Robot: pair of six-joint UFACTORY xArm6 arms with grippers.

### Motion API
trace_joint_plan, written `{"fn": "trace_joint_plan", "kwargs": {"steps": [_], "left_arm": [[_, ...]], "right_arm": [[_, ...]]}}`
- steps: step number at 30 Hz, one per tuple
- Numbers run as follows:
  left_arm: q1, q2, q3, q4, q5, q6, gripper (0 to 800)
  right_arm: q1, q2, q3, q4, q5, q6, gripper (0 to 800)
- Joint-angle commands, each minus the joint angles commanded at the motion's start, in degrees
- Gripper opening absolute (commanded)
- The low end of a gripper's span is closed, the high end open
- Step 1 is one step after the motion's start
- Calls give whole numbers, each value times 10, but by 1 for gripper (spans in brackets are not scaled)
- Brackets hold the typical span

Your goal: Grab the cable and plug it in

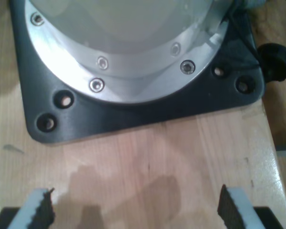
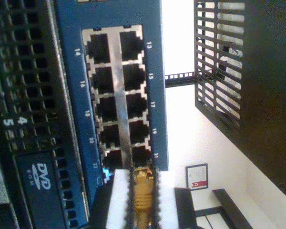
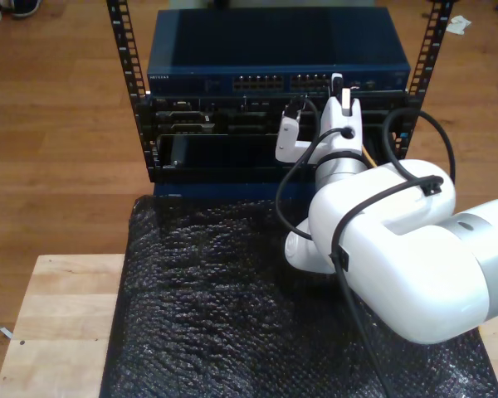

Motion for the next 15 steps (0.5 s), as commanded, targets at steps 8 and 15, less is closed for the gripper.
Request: {"fn": "trace_joint_plan", "kwargs": {"steps": [8,15], "left_arm": [[0,0,0,0,0,1,800],[0,0,0,0,0,0,800]], "right_arm": [[8,-64,69,1,25,1,303],[19,-125,142,2,53,2,362]]}}
